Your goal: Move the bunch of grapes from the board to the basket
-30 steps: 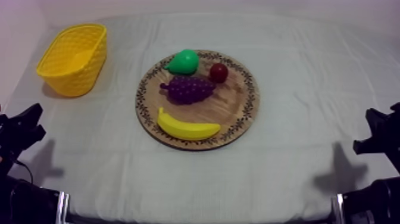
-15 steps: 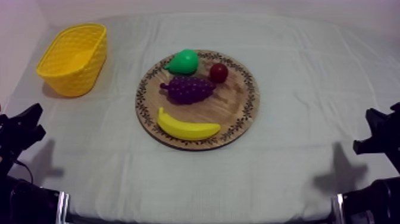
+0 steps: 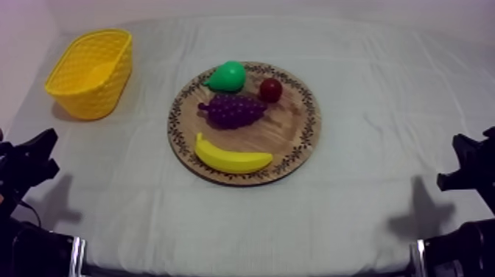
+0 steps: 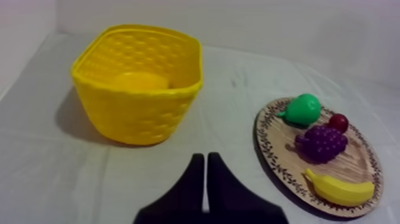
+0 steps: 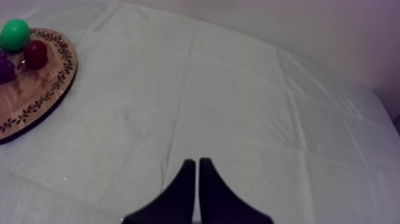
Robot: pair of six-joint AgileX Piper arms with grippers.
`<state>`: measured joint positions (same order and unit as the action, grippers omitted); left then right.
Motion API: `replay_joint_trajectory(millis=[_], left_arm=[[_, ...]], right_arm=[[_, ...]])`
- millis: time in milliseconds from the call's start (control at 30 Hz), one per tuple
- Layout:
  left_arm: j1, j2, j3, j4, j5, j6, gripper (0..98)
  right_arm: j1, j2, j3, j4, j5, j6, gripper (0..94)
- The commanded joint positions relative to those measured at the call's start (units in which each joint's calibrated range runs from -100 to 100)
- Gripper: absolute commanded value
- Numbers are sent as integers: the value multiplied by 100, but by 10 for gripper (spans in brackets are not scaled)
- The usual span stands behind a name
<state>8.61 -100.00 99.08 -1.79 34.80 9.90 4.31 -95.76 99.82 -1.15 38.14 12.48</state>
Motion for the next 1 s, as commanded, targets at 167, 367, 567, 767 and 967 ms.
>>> replay_joint_trajectory(millis=[167, 367, 567, 767, 967], left_arm=[[246, 0, 3, 1, -4, -139, 0], [505, 29, 15, 21, -113, -467, 0], [876, 826, -142, 36, -649, -437, 0], [1120, 2104, -1031, 45, -395, -352, 0], [1251, 3493, -2617, 107, 878, -561, 0]], right_arm=[[-2, 0, -4, 0, 0, 0, 3], [-2, 0, -4, 0, 0, 0, 3], [-2, 0, -4, 0, 0, 0, 3], [-2, 0, -4, 0, 0, 0, 3], [-2, 0, -4, 0, 0, 0, 3]])
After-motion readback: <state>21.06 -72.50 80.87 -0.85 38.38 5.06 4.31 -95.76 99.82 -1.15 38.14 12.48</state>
